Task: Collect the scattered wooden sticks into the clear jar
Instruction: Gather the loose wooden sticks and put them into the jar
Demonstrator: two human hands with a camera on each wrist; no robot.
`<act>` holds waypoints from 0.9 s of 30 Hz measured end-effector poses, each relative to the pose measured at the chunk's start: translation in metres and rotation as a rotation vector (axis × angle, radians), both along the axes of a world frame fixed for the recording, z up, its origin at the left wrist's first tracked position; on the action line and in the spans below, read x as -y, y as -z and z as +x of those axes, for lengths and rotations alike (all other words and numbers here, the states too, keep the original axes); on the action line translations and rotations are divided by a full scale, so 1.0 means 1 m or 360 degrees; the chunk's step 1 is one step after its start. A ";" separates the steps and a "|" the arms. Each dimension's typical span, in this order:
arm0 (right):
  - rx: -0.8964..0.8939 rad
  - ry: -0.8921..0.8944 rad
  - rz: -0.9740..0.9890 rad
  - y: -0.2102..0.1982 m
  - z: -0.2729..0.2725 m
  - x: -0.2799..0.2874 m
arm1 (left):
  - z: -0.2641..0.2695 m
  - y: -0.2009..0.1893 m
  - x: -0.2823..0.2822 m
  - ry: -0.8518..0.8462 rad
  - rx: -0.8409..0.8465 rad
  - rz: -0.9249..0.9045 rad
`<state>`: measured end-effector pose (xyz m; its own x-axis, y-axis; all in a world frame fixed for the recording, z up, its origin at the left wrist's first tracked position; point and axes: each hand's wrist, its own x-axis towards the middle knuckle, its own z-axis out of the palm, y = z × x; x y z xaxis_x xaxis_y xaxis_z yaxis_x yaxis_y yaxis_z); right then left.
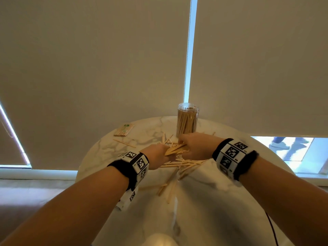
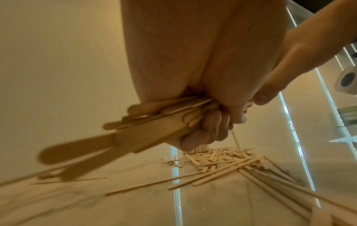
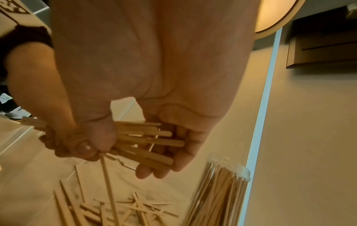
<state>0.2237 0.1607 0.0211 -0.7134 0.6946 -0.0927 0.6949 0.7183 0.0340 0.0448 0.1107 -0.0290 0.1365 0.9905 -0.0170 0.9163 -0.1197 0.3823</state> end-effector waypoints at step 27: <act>-0.1087 0.0304 -0.0494 0.012 -0.002 0.028 | 0.002 -0.029 -0.008 -0.0287 0.1780 0.0363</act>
